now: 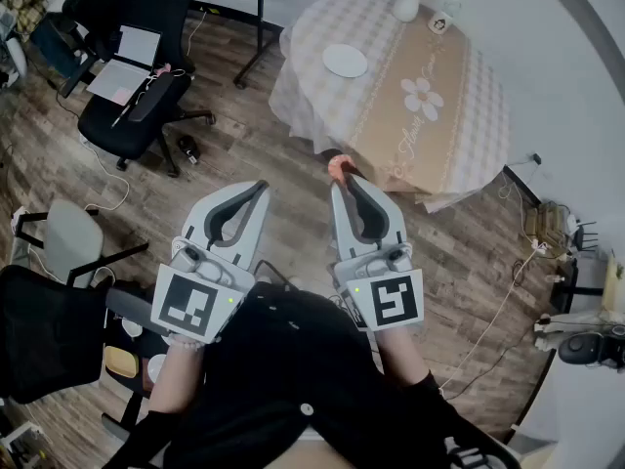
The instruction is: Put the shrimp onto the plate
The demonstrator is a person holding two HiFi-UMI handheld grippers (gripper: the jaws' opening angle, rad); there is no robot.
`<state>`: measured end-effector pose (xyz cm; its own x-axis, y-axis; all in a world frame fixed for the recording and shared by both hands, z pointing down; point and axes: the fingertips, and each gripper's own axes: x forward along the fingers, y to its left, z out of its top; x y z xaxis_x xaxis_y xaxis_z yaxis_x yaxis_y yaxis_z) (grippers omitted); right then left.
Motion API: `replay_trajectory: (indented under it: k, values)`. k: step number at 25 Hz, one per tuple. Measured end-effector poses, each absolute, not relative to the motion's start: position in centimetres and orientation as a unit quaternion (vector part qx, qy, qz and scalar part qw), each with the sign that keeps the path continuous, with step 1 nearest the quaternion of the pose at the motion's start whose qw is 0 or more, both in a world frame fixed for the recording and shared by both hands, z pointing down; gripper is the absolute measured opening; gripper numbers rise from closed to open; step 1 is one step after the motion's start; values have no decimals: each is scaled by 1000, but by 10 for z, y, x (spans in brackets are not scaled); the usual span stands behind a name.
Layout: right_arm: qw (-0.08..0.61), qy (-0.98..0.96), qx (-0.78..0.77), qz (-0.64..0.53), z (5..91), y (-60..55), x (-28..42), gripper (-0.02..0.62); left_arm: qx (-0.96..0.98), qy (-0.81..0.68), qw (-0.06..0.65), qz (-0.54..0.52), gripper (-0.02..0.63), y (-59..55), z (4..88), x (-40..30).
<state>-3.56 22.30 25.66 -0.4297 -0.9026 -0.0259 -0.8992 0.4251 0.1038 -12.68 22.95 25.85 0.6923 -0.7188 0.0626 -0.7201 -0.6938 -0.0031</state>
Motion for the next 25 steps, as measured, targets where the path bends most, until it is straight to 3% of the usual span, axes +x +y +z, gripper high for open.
replay_trajectory:
  k: [25]
  values:
    - [-2,-859,509,-59,245,237,-2,38,915,-401,4,30,3,243,251,-85]
